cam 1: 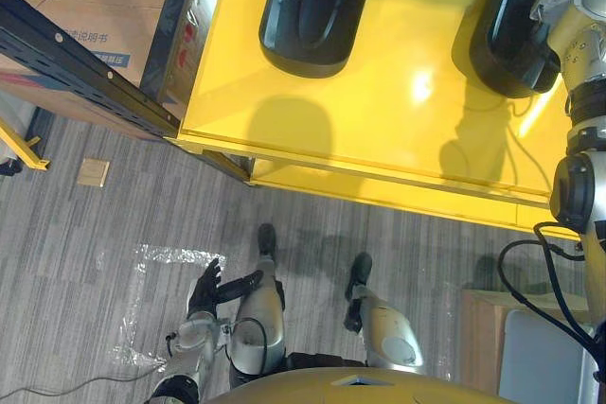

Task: Walk over and take three plastic housings, then place them on the shelf

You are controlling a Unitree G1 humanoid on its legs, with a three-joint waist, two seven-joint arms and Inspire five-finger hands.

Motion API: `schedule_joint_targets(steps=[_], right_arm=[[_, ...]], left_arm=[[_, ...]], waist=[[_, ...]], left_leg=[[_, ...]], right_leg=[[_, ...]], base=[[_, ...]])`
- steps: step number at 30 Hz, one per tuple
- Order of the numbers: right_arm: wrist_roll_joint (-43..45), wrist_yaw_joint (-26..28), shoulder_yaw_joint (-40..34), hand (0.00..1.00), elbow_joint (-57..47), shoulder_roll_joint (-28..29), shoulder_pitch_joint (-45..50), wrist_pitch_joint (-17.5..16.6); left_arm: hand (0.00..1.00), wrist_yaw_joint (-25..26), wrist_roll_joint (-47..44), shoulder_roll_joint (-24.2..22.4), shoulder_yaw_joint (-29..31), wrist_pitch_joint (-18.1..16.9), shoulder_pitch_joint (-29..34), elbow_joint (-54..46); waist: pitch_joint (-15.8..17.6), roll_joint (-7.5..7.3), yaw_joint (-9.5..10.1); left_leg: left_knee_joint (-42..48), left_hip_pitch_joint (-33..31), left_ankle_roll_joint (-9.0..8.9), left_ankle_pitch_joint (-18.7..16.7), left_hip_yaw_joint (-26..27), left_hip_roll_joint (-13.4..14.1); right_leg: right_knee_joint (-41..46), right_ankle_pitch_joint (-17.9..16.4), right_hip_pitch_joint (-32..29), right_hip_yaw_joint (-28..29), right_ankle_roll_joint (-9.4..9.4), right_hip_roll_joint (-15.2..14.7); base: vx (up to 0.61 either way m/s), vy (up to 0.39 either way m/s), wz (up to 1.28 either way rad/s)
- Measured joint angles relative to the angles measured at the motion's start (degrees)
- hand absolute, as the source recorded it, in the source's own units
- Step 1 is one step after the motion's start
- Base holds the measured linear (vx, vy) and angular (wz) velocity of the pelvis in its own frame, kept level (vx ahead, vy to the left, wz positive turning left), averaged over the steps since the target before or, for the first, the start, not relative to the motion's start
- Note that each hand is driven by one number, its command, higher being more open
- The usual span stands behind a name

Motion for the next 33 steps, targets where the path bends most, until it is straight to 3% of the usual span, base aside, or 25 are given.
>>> schedule_joint_targets(steps=[12,20,25,33], right_arm=[[-0.03,-2.22,-1.15,1.00,-0.20,0.00,0.19,-5.99],[-0.07,-3.69,-2.91,1.00,-1.25,0.00,3.72,-5.38],[-0.10,-3.42,-3.61,1.00,-1.23,-0.06,3.92,-1.78],[-0.08,1.00,-3.02,1.00,-0.94,-0.23,3.91,-0.53]], left_arm=[[1.00,-0.01,0.03,-0.03,0.11,0.01,-0.03,0.06],[1.00,0.05,0.08,-0.05,0.17,0.01,-0.04,0.23],[1.00,0.04,0.05,-0.05,0.26,-0.02,-0.03,0.45],[1.00,0.04,0.05,0.06,0.37,-0.09,-0.03,0.60]], waist=[[0.01,-0.02,-0.06],[0.01,-0.04,-0.20],[-0.02,-0.07,-0.37],[-0.08,-0.28,-0.40]], left_leg=[[0.01,0.04,0.05,0.09,-0.03,0.01],[-0.01,0.22,0.06,0.25,-0.09,0.05],[-0.04,0.42,0.06,0.29,-0.02,0.11],[-0.19,0.56,-0.23,0.49,0.04,0.67]], right_leg=[[0.03,0.02,0.10,-0.05,0.01,0.00],[0.13,0.05,0.27,-0.09,0.04,0.02],[0.14,0.08,0.38,-0.02,0.06,0.06],[0.17,0.08,0.46,0.01,0.05,0.57]], base=[[0.00,0.000,0.00],[0.00,0.000,0.00],[0.00,0.000,0.00],[0.00,0.000,0.00]])
